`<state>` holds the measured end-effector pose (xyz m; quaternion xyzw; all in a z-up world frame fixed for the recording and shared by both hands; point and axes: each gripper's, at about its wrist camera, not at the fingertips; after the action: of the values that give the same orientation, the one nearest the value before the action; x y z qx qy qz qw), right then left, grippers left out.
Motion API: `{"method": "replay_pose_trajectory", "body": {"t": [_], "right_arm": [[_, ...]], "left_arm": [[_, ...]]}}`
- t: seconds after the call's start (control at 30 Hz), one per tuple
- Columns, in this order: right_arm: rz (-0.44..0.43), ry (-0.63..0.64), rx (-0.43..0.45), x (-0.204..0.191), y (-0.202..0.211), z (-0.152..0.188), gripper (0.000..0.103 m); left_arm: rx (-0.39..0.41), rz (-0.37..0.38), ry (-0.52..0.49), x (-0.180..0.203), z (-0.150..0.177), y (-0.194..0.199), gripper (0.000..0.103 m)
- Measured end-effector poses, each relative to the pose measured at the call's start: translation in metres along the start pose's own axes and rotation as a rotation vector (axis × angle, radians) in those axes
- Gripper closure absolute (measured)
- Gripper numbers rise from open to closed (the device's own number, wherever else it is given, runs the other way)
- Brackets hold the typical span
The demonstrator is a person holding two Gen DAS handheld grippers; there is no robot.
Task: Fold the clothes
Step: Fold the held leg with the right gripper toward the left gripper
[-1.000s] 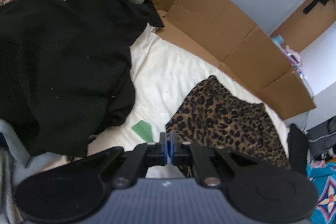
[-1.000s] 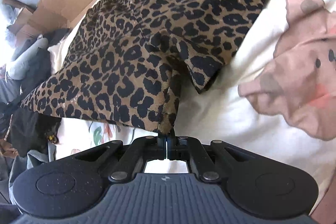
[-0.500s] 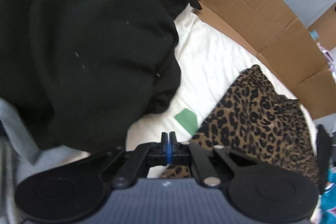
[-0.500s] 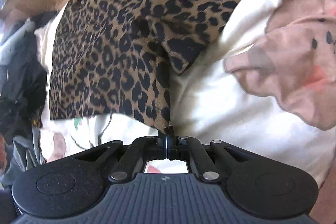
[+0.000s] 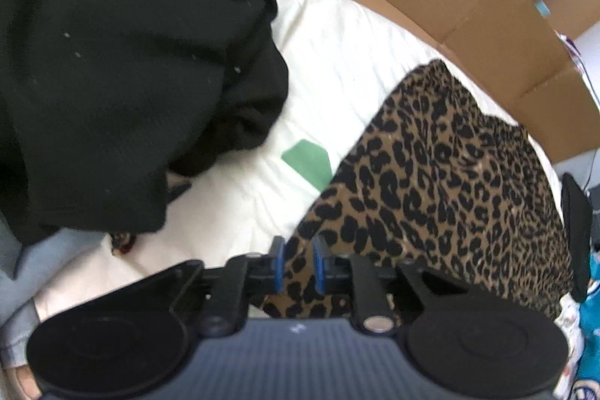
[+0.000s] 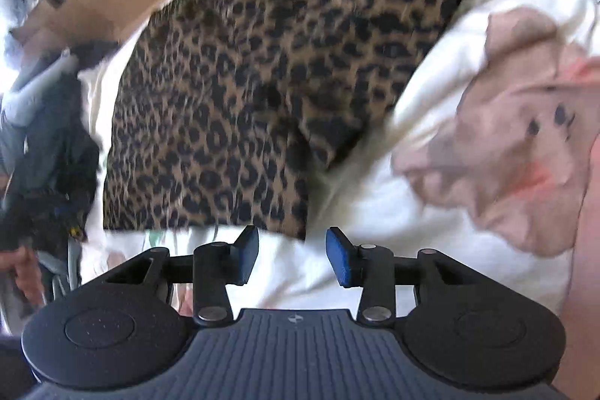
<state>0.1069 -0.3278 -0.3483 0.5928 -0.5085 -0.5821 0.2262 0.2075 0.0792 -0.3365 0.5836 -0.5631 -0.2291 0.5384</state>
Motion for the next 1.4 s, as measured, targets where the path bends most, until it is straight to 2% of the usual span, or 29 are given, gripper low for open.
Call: {"method": "replay_pose_trajectory", "body": {"t": [0.17,0.33,0.43,0.47,0.5,0.53,0.57,0.6,0.7,0.87,1.0,1.23,1.4], "right_arm": [[-0.024,-0.055,0.030,0.007,-0.002,-0.011,0.055],[-0.057,-0.122,0.023,0.011,-0.027,-0.015,0.055],[-0.069,-0.150,0.015,0.014,-0.034,-0.017,0.056],[-0.071,-0.157,0.012,0.015,-0.036,-0.017,0.062],[-0.067,-0.173,0.007,0.016,-0.039,-0.017,0.076],[-0.063,-0.192,0.002,0.018,-0.042,-0.017,0.082],[-0.062,-0.211,-0.004,0.019,-0.044,-0.016,0.093],[-0.067,-0.216,-0.008,0.019,-0.045,-0.016,0.099],[-0.090,-0.232,-0.021,0.020,-0.048,-0.014,0.100],[-0.146,-0.321,-0.049,0.024,-0.046,-0.010,0.101],[-0.153,-0.342,-0.071,0.020,-0.049,-0.008,0.101],[-0.116,-0.391,-0.079,0.023,-0.062,-0.001,0.101],[-0.061,-0.300,-0.093,0.009,-0.054,-0.010,0.097]], "left_arm": [[-0.036,-0.030,-0.047,-0.001,0.010,-0.015,0.070],[-0.057,-0.049,-0.049,-0.006,0.019,-0.026,0.067],[-0.043,-0.054,-0.068,-0.004,0.024,-0.030,0.067],[-0.036,-0.058,-0.076,-0.002,0.026,-0.030,0.071],[-0.036,-0.059,-0.083,-0.001,0.027,-0.031,0.075],[-0.040,-0.060,-0.091,0.001,0.028,-0.031,0.099],[-0.043,-0.061,-0.098,0.002,0.029,-0.032,0.099],[-0.052,-0.072,-0.101,0.004,0.028,-0.031,0.099],[-0.061,-0.120,-0.094,0.012,0.019,-0.022,0.100],[-0.007,-0.136,-0.095,0.020,0.002,0.008,0.100],[0.010,-0.161,-0.087,0.020,-0.003,0.021,0.100],[-0.035,-0.185,-0.085,0.014,0.012,-0.013,0.100],[-0.042,-0.174,-0.012,0.005,0.016,-0.027,0.094]]}}
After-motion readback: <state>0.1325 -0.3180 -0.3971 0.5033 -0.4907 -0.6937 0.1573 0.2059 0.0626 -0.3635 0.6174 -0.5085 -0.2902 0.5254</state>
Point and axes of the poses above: each gripper's, at about its wrist camera, not at the fingertips, and y roughly against the way its jaws point, x to its right, z to its underside, and after that the axes turned 1 degree about z, right-handed
